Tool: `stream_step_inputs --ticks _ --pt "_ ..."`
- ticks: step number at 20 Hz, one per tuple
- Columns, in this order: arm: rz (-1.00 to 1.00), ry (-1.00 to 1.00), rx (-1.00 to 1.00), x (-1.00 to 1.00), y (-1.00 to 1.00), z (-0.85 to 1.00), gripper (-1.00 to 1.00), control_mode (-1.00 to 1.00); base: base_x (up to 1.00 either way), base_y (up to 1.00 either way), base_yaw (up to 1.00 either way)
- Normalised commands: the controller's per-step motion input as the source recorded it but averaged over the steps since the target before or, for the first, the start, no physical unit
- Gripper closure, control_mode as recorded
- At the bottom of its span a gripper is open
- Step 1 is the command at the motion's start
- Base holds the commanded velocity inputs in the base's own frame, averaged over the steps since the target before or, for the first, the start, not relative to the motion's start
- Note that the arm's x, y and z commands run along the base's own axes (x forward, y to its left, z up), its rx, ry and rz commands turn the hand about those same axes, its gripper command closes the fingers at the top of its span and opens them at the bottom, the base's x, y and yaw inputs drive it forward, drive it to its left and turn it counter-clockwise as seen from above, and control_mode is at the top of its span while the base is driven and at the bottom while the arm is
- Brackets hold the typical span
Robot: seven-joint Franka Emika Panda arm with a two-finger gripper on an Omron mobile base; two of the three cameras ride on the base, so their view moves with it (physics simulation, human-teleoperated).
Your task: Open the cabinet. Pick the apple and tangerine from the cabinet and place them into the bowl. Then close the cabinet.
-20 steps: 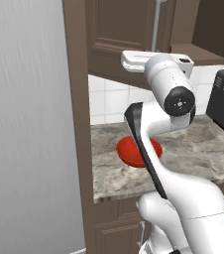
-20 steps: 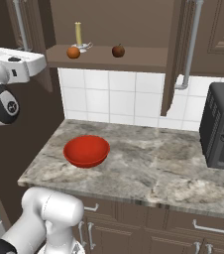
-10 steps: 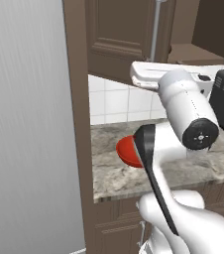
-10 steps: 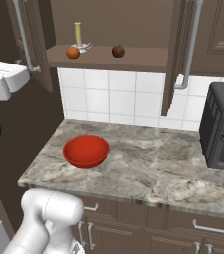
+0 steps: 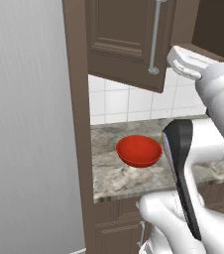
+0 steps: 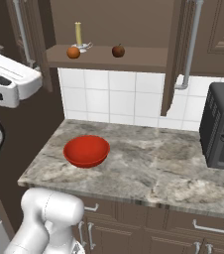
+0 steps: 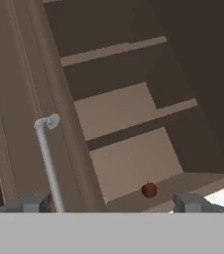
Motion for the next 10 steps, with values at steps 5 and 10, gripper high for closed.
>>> stream_step_inputs --ticks 5,10 --pt "0.21 0.04 0.12 0.32 -0.72 0.0 -1.0 -1.0 0.0 0.0 0.0" --pt "0.22 0.01 0.01 0.54 -0.15 -0.26 -1.0 -1.0 0.0 0.0 0.0"
